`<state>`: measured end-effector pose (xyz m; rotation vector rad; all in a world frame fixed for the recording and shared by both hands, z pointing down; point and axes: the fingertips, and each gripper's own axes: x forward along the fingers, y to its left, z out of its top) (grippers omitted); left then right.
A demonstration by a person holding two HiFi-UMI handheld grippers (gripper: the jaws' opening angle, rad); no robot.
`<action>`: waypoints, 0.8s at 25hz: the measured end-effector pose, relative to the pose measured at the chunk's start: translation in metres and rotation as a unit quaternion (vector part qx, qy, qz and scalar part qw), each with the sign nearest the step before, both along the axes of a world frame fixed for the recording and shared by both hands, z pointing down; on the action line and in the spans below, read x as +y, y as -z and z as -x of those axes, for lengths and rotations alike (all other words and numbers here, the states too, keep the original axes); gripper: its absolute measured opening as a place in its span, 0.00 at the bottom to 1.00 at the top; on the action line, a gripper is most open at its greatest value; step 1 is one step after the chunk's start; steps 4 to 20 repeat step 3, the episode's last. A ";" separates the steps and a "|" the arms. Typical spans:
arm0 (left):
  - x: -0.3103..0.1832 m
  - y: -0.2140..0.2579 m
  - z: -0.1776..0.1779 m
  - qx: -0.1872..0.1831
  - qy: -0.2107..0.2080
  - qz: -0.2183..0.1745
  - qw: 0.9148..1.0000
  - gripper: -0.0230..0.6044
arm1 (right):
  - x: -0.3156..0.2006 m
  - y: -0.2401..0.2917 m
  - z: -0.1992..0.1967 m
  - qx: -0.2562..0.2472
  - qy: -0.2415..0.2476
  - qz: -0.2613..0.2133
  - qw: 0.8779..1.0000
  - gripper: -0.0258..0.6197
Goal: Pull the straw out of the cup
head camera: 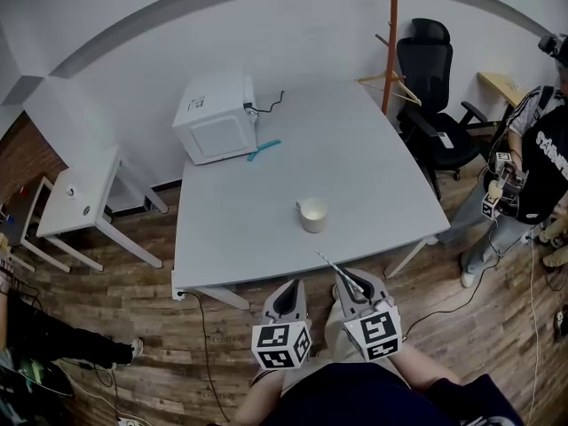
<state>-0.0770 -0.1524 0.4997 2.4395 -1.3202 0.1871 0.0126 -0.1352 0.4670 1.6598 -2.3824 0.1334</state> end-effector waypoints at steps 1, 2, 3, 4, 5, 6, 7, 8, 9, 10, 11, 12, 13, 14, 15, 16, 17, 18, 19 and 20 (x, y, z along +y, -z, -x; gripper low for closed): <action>-0.001 0.001 -0.001 0.000 0.000 0.000 1.000 0.06 | -0.001 0.000 0.000 0.001 0.001 0.000 1.000 0.11; -0.002 0.002 -0.001 0.001 -0.001 -0.001 1.000 0.06 | -0.002 0.001 0.000 0.002 0.001 0.000 1.000 0.11; -0.004 0.003 -0.002 0.001 -0.001 -0.001 1.000 0.06 | -0.003 0.001 0.000 0.003 0.002 -0.001 1.000 0.11; -0.004 0.003 -0.002 0.001 -0.001 -0.001 1.000 0.06 | -0.003 0.001 0.000 0.003 0.002 -0.001 1.000 0.11; -0.004 0.003 -0.002 0.001 -0.001 -0.001 1.000 0.06 | -0.003 0.001 0.000 0.003 0.002 -0.001 1.000 0.11; -0.004 0.003 -0.002 0.001 -0.001 -0.001 1.000 0.06 | -0.003 0.001 0.000 0.003 0.002 -0.001 1.000 0.11; -0.004 0.003 -0.002 0.001 -0.001 -0.001 1.000 0.06 | -0.003 0.001 0.000 0.003 0.002 -0.001 1.000 0.11; -0.004 0.003 -0.002 0.001 -0.001 -0.001 1.000 0.06 | -0.003 0.001 0.000 0.003 0.002 -0.001 1.000 0.11; -0.004 0.003 -0.002 0.001 -0.001 -0.001 1.000 0.06 | -0.003 0.001 0.000 0.003 0.002 -0.001 1.000 0.11; -0.004 0.003 -0.002 0.001 -0.001 -0.001 1.000 0.06 | -0.003 0.001 0.000 0.003 0.002 -0.001 1.000 0.11; -0.004 0.003 -0.002 0.001 -0.001 -0.001 1.000 0.06 | -0.003 0.001 0.000 0.003 0.002 -0.001 1.000 0.11; -0.004 0.003 -0.002 0.001 -0.001 -0.001 1.000 0.06 | -0.003 0.001 0.000 0.003 0.002 -0.001 1.000 0.11; -0.004 0.003 -0.002 0.001 -0.001 -0.001 1.000 0.06 | -0.003 0.001 0.000 0.003 0.002 -0.001 1.000 0.11; -0.004 0.003 -0.002 0.001 -0.001 -0.001 1.000 0.06 | -0.003 0.001 0.000 0.003 0.002 -0.001 1.000 0.11; -0.004 0.003 -0.002 0.001 -0.001 -0.001 1.000 0.06 | -0.003 0.001 0.000 0.003 0.002 -0.001 1.000 0.11; -0.004 0.003 -0.002 0.001 -0.001 -0.001 1.000 0.06 | -0.003 0.001 0.000 0.003 0.002 -0.001 1.000 0.11; -0.004 0.003 -0.002 0.001 -0.001 -0.001 1.000 0.06 | -0.003 0.001 0.000 0.003 0.002 -0.001 1.000 0.11; -0.004 0.003 -0.002 0.001 -0.001 -0.001 1.000 0.06 | -0.003 0.001 0.000 0.003 0.002 -0.001 1.000 0.11; -0.004 0.003 -0.002 0.001 -0.001 -0.001 1.000 0.06 | -0.003 0.001 0.000 0.003 0.002 -0.001 1.000 0.11; -0.004 0.003 -0.002 0.001 -0.001 -0.001 1.000 0.06 | -0.003 0.001 0.000 0.003 0.002 -0.001 1.000 0.11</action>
